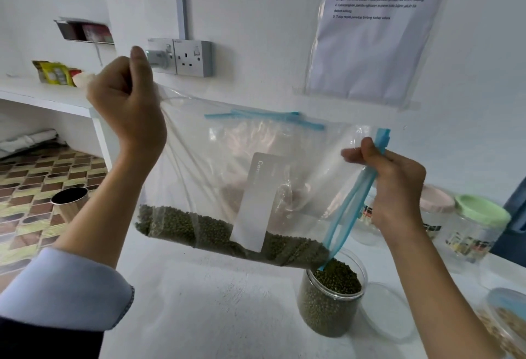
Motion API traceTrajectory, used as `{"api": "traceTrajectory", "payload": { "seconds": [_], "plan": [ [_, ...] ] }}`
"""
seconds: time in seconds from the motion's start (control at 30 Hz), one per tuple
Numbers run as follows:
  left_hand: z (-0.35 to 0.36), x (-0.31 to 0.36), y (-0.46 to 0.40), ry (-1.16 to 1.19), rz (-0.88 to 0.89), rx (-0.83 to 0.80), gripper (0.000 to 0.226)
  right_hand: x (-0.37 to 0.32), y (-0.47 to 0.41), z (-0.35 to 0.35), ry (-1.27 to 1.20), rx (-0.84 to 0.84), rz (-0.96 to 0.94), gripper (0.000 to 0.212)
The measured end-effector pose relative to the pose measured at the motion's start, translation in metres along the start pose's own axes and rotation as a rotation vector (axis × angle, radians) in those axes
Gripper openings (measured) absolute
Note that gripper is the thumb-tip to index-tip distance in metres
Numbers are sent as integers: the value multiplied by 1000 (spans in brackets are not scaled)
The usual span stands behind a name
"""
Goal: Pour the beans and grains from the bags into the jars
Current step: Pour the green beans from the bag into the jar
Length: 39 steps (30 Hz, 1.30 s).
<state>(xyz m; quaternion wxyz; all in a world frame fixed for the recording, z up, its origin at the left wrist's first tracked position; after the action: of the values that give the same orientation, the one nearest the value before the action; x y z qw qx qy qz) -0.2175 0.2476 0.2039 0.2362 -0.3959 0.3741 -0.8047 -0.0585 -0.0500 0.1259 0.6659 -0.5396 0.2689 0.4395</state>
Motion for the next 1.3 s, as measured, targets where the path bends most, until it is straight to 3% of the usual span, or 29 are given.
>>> {"api": "traceTrajectory", "payload": {
  "seconds": [0.3, 0.67, 0.77, 1.3],
  "plan": [
    [5, -1, 8, 4, -43, -3, 52, -9, 5, -15, 19, 83, -53, 22],
    [7, 1, -4, 79, 16, 11, 54, -9, 8, -12, -3, 56, -30, 24],
    [4, 2, -5, 60, 32, 17, 56, -9, 6, -3, -8, -26, 2, 24],
    [1, 7, 0, 54, 8, 33, 48, -1, -5, -2, -5, 15, 36, 20]
  ]
}}
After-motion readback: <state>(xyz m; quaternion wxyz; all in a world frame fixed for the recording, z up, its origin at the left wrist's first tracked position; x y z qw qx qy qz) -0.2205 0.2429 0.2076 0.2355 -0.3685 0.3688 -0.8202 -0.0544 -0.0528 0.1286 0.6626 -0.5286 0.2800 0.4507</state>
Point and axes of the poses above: each hand's wrist, its own y-axis away from the middle knuckle, its own z-axis out of the palm, x = y × z, the point moved 5 cm from there along -y, towards the middle knuckle, and after that the axes turned 6 degrees about -z, right-handed, at the moved point
